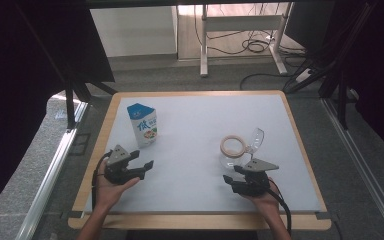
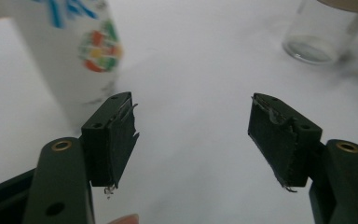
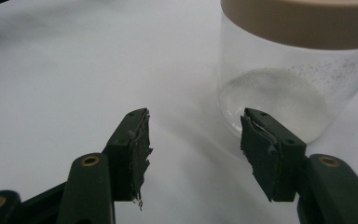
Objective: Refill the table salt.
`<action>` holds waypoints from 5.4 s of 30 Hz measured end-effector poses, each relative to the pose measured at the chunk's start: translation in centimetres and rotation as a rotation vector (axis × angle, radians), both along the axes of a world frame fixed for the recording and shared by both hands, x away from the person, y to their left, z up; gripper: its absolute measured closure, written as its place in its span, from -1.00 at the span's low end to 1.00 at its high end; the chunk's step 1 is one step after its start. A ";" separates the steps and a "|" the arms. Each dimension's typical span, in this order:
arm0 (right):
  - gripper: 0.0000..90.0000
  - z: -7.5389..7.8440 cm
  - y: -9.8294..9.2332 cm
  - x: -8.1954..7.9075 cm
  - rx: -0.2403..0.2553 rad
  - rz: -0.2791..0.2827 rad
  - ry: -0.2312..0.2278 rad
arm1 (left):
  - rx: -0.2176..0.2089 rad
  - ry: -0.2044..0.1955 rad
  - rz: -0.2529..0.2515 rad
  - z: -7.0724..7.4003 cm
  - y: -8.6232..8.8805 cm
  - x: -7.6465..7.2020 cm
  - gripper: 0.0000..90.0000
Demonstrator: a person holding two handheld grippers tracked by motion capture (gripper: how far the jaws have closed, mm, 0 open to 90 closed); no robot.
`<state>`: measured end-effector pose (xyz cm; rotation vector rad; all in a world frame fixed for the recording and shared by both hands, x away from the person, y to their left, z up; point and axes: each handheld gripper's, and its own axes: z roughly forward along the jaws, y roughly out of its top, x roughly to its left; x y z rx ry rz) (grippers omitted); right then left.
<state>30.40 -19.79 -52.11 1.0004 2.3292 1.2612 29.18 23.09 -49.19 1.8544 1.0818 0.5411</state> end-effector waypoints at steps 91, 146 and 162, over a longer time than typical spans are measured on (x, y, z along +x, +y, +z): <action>-0.07 -0.3 1.0 -0.2 -0.035 -0.001 -0.018 | -0.191 -0.038 0.008 1.7 2.0 11.3 0.99; -0.07 0.1 8.2 0.5 0.018 0.094 -0.073 | -0.233 -0.072 -0.183 5.9 -4.1 9.0 1.00; -0.07 0.0 10.0 1.6 0.021 0.085 -0.086 | -0.246 -0.072 -0.229 6.7 -5.5 8.4 1.00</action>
